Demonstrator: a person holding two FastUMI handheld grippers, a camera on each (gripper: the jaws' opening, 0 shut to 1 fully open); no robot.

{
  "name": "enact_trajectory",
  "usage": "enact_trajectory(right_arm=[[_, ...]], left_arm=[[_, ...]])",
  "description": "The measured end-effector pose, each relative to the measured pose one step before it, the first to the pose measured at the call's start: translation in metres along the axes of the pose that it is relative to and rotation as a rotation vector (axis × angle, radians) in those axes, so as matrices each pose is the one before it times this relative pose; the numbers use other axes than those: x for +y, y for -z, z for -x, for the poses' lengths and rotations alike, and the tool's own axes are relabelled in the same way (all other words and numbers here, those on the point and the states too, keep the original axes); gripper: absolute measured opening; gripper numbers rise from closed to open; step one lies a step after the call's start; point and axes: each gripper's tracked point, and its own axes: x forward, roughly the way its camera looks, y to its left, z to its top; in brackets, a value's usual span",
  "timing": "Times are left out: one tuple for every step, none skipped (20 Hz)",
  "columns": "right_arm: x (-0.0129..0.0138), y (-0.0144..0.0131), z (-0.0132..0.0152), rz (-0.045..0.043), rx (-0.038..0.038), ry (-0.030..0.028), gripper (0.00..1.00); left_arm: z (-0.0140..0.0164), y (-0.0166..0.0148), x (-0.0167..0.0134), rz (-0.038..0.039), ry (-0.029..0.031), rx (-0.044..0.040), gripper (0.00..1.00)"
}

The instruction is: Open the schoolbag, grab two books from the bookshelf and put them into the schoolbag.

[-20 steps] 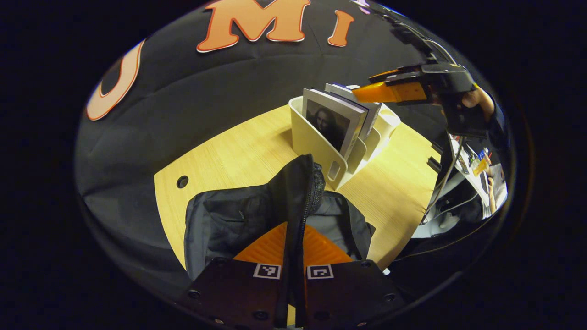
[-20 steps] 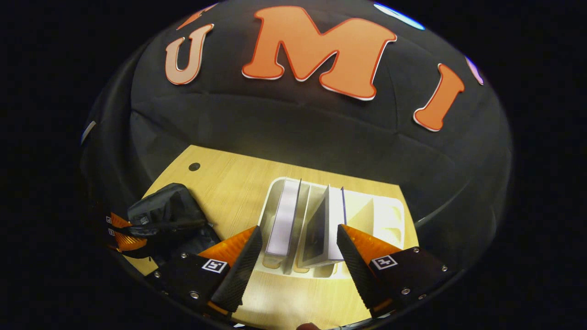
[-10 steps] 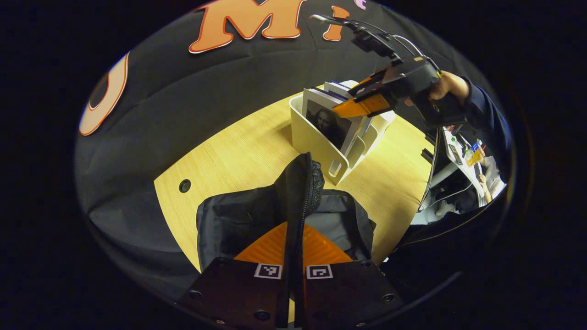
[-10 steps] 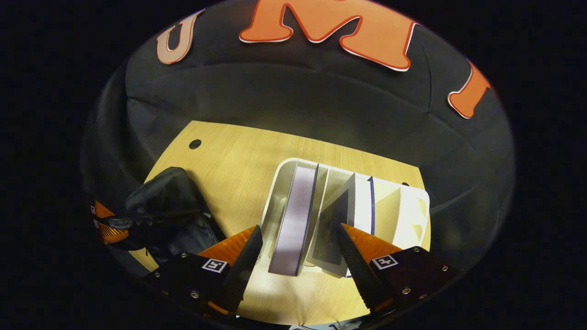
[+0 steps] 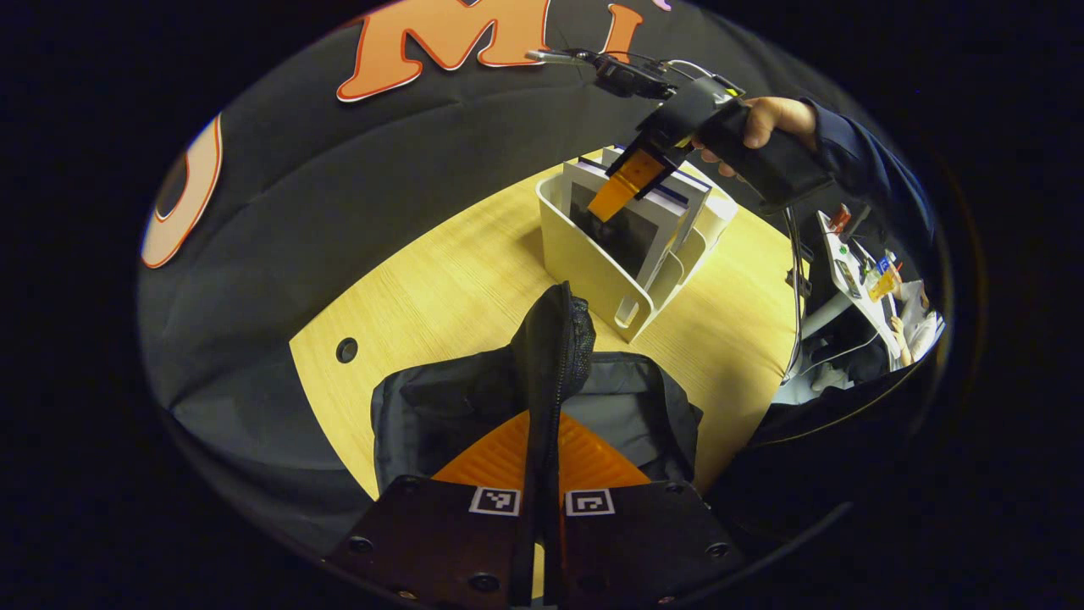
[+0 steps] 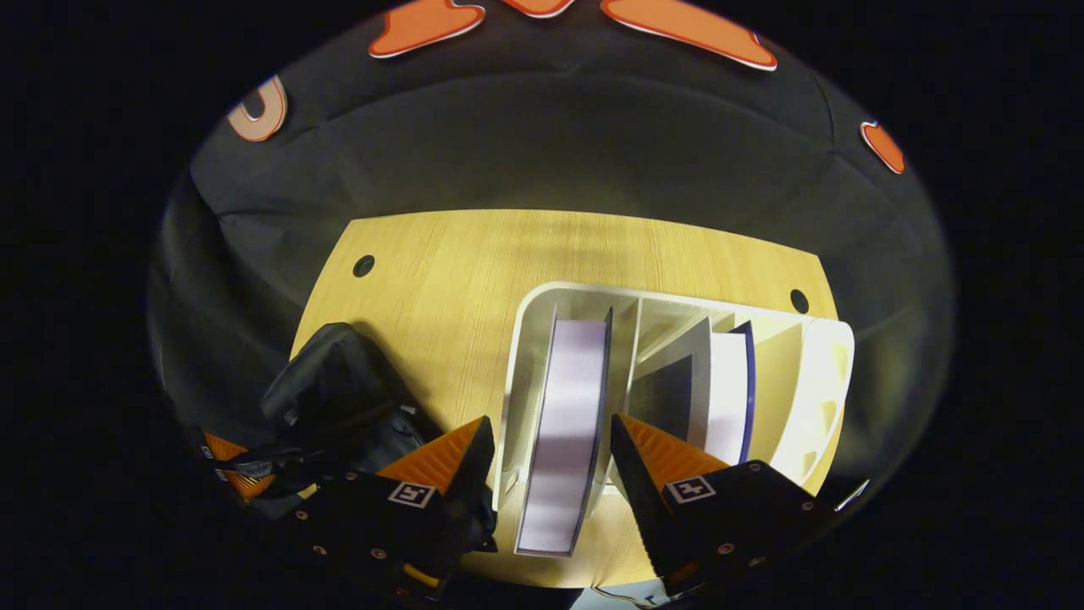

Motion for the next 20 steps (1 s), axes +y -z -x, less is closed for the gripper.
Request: enact_trajectory(right_arm=[[-0.00069, -0.00027, -0.00472, -0.00419, 0.01915, -0.00009, 0.78], [0.00018, 0.00197, -0.00277, -0.01677, 0.02191, 0.00370, 0.75], [0.00393, 0.00088, -0.00339, -0.02580, 0.02350, -0.01950, 0.68], [0.00036, 0.00038, -0.00242, -0.02579, 0.01152, 0.00544, 0.56], [-0.00185, -0.00156, -0.00234, -0.00967, 0.00556, 0.01301, 0.62], [-0.00201, 0.00017, 0.00091, -0.00958, 0.00811, 0.01323, 0.48], [0.00020, -0.00030, -0.00265, -0.00680, 0.00530, 0.00555, 0.40], [-0.00011, 0.00223, 0.00181, -0.00710, 0.00556, 0.00906, 0.40], [-0.00183, 0.00206, 0.00097, -0.00156, 0.00571, 0.01303, 0.39], [-0.00216, 0.00194, 0.00192, 0.00253, -0.00291, 0.01263, 0.38], [-0.00143, 0.00197, 0.00265, -0.00087, -0.00351, 0.00387, 0.37], [0.00040, 0.00228, 0.00382, -0.00397, -0.00655, -0.00285, 0.37], [-0.00108, 0.00146, 0.00485, -0.00345, -0.00849, -0.00159, 0.36], [-0.00419, 0.00368, 0.00494, -0.00375, -0.00953, 0.00182, 0.36], [-0.00357, 0.00173, 0.00430, -0.00294, -0.01356, -0.00118, 0.36], [-0.00290, 0.00321, 0.00653, -0.01013, -0.01486, -0.00223, 0.36], [-0.00328, 0.00283, 0.00638, -0.00931, -0.01271, -0.00764, 0.36], [-0.00306, 0.00339, 0.00486, -0.01347, -0.01245, -0.00713, 0.36], [-0.00344, 0.00370, 0.00524, -0.00913, -0.00876, -0.00802, 0.36], [-0.00285, 0.00411, 0.00676, -0.01439, -0.01263, -0.00897, 0.36]], left_arm=[[-0.00144, -0.00128, 0.00146, 0.00407, 0.00074, 0.00129, 0.05], [-0.00153, 0.00124, -0.00012, 0.00166, 0.00358, 0.00178, 0.06], [-0.00150, -0.00105, 0.00037, 0.00619, 0.00123, 0.00112, 0.06], [-0.00060, 0.00108, -0.00017, 0.00647, 0.00279, 0.00216, 0.06], [-0.00139, 0.00052, 0.00114, 0.00570, 0.00199, 0.00091, 0.05], [0.00112, 0.00306, 0.00017, 0.00357, 0.00153, 0.00083, 0.05], [0.00135, 0.00051, -0.00032, 0.00276, 0.00219, 0.00058, 0.05], [-0.00146, -0.00037, 0.00025, 0.00159, 0.00196, 0.00073, 0.05], [-0.00044, -0.00079, 0.00002, 0.00247, 0.00229, 0.00043, 0.05], [-0.00117, -0.00010, 0.00022, 0.00028, 0.00411, 0.00037, 0.06], [-0.00109, -0.00174, 0.00137, 0.00346, 0.00102, -0.00051, 0.06], [-0.00193, -0.00110, 0.00095, 0.00247, 0.00270, -0.00032, 0.05], [-0.00128, -0.00118, -0.00006, 0.00365, 0.00338, -0.00030, 0.05], [0.00159, 0.00167, -0.00318, 0.00258, 0.00286, -0.00043, 0.06], [0.00065, 0.00104, -0.00176, 0.00090, 0.00206, -0.00092, 0.05], [0.00002, 0.00157, -0.00215, 0.00512, 0.00192, -0.00134, 0.06], [-0.00077, 0.00038, -0.00136, 0.00178, 0.00173, -0.00057, 0.06], [-0.00087, 0.00134, 0.00160, 0.00252, -0.00119, 0.00122, 0.06], [-0.00130, -0.00013, -0.00089, -0.00206, 0.00300, 0.00065, 0.06], [-0.00066, 0.00091, -0.00005, -0.00014, -0.00034, 0.00072, 0.06]])
